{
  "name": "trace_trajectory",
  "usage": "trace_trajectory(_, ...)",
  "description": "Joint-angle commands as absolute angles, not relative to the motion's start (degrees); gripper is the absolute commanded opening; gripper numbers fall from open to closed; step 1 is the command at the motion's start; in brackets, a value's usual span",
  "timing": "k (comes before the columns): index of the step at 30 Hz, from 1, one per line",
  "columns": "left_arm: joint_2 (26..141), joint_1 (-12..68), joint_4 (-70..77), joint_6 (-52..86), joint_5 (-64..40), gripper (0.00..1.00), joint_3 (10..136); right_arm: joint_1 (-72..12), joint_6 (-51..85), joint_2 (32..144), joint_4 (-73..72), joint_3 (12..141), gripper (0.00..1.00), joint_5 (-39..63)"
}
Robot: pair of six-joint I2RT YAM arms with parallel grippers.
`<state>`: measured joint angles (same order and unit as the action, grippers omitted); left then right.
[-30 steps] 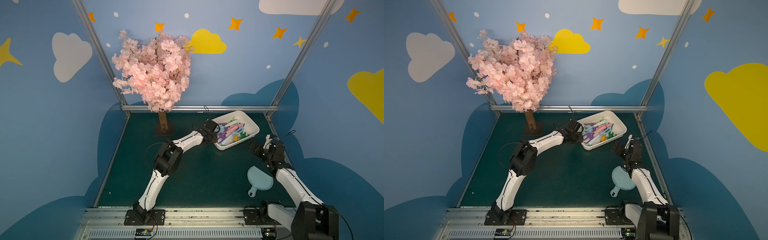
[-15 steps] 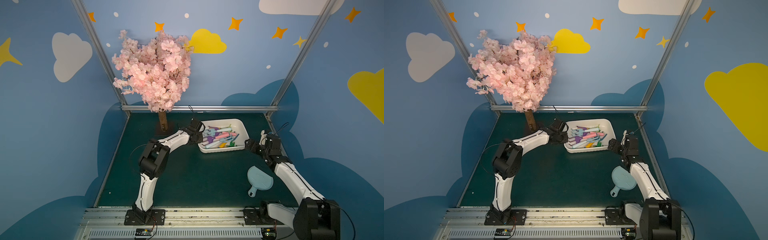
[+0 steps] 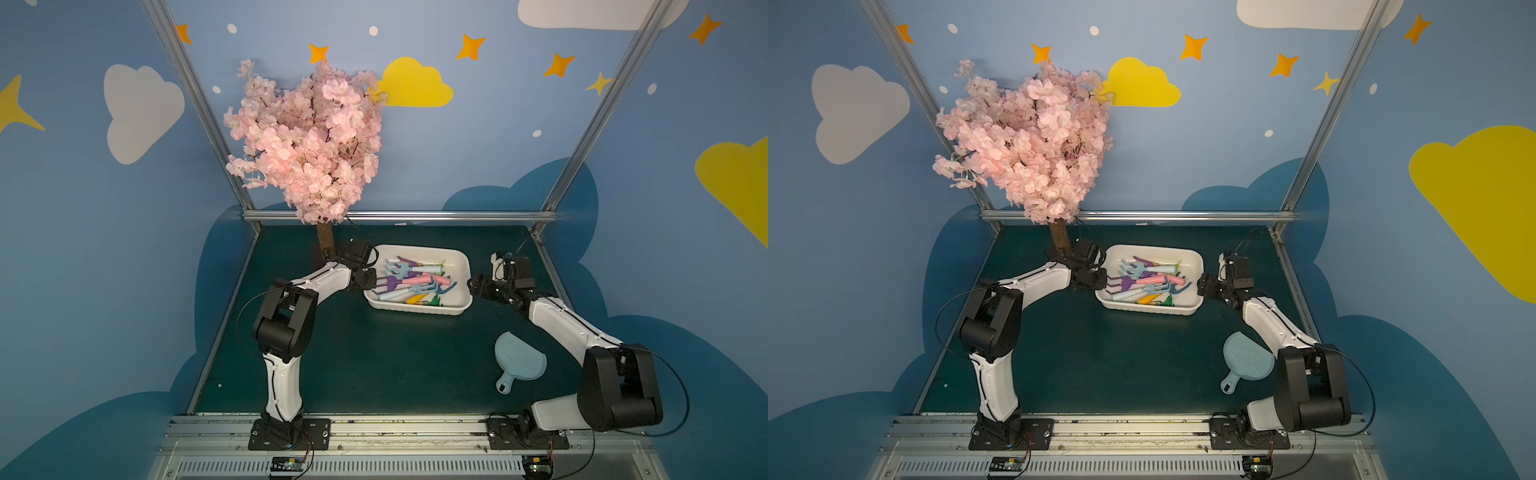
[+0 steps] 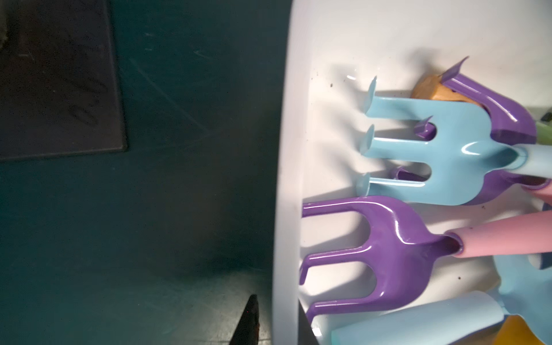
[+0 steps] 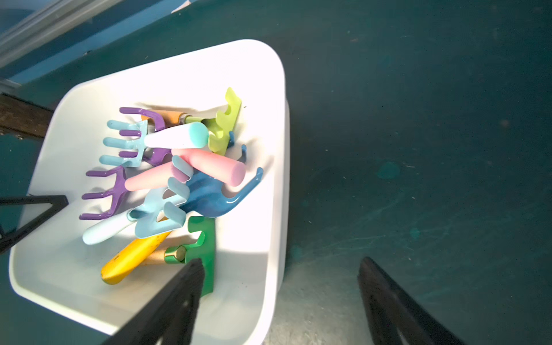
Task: Take the hand rake out of the storage box
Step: Move the storage box to the center of the board.
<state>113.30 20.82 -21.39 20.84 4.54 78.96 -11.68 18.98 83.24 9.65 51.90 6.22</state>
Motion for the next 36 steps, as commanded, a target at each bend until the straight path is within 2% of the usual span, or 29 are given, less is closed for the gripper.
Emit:
trace_trajectory(1, 113.5, 18.2, -24.3, 21.0, 6.6, 0.20, 78.7, -14.1, 17.4, 87.0, 15.4, 57.3, 0.72, 4.7)
trace_trajectory(6, 111.5, 16.7, -21.8, 21.4, 4.5, 0.21, 76.7, -15.6, 16.6, 93.3, 20.2, 62.8, 0.56, 5.6)
trace_trajectory(9, 110.8, 16.6, -21.4, 21.5, 4.5, 0.21, 75.8, -16.2, 16.2, 96.0, 22.6, 65.2, 0.55, 5.3)
trace_trajectory(12, 110.3, 16.5, -21.3, 21.7, 3.8, 0.25, 75.2, -16.7, 16.2, 97.6, 22.7, 66.1, 0.46, 6.1)
trace_trajectory(16, 107.4, 16.5, -20.5, 23.3, 3.9, 0.42, 72.9, -17.2, 16.4, 99.2, 23.3, 66.9, 0.36, 6.4)
trace_trajectory(23, 97.5, 16.5, -20.0, 24.8, 5.4, 0.59, 67.9, -17.6, 16.7, 101.3, 24.2, 68.4, 0.18, 5.6)
trace_trajectory(25, 93.8, 16.4, -18.4, 24.9, 5.6, 0.69, 65.0, -17.7, 16.6, 102.1, 24.5, 69.3, 0.14, 5.6)
trace_trajectory(28, 88.5, 16.1, -16.3, 25.2, 6.6, 1.00, 61.2, -17.8, 16.1, 103.4, 25.2, 71.0, 0.07, 6.0)
trace_trajectory(36, 77.2, 15.4, -11.3, 23.7, 8.8, 1.00, 52.7, -17.8, 16.5, 107.6, 27.2, 77.3, 0.00, 4.4)
